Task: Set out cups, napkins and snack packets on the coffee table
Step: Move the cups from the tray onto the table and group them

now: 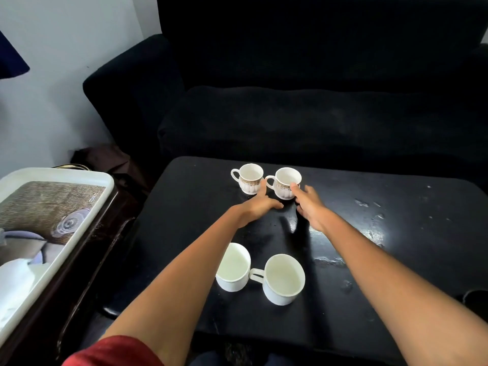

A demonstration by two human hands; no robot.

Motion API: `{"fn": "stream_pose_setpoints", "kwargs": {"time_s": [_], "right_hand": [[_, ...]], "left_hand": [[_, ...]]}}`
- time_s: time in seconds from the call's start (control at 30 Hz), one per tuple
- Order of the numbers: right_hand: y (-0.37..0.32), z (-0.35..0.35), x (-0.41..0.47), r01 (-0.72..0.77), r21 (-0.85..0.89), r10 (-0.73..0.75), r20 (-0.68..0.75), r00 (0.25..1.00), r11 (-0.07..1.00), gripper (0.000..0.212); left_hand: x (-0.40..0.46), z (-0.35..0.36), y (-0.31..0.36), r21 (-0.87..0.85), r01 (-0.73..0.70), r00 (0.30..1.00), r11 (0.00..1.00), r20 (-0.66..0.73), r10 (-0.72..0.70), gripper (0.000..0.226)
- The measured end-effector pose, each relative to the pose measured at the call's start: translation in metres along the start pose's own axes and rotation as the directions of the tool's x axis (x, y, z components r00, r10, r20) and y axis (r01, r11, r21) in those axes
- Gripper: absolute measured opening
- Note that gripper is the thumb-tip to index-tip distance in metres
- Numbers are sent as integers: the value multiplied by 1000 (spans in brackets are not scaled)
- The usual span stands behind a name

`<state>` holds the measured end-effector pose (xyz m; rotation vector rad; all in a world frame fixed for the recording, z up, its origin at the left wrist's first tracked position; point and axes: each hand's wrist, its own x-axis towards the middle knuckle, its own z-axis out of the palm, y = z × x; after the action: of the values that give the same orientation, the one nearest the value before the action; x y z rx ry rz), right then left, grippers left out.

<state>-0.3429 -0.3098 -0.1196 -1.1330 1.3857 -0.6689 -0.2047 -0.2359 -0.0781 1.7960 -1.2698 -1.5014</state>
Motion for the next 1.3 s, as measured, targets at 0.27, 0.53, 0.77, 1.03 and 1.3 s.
{"fn": "stream_pose_setpoints", "kwargs": {"time_s": [0.27, 0.53, 0.77, 1.03, 1.3], "right_hand": [[20, -7, -45, 16, -92, -15, 16, 1000, 996, 47], [20, -6, -127, 97, -322, -39, 181, 983, 942, 29], [29, -2, -181, 209, -405, -253, -57, 966, 890, 31], [25, 28, -226, 497, -724, -619, 124, 775, 478, 29], [37, 58, -228, 488, -840, -510, 320, 798, 236, 58]], "left_hand": [[-43, -16, -12, 130, 26, 999, 991, -50, -20, 47], [-108, -23, -39, 120, 3, 966, 993, -256, 28, 44], [-166, 4, -76, 86, -21, 824, 996, -563, 66, 59], [-197, 55, -95, 26, -100, 698, 995, -711, 89, 57], [-204, 80, -108, -147, -191, 773, 971, -632, 56, 64]]}}
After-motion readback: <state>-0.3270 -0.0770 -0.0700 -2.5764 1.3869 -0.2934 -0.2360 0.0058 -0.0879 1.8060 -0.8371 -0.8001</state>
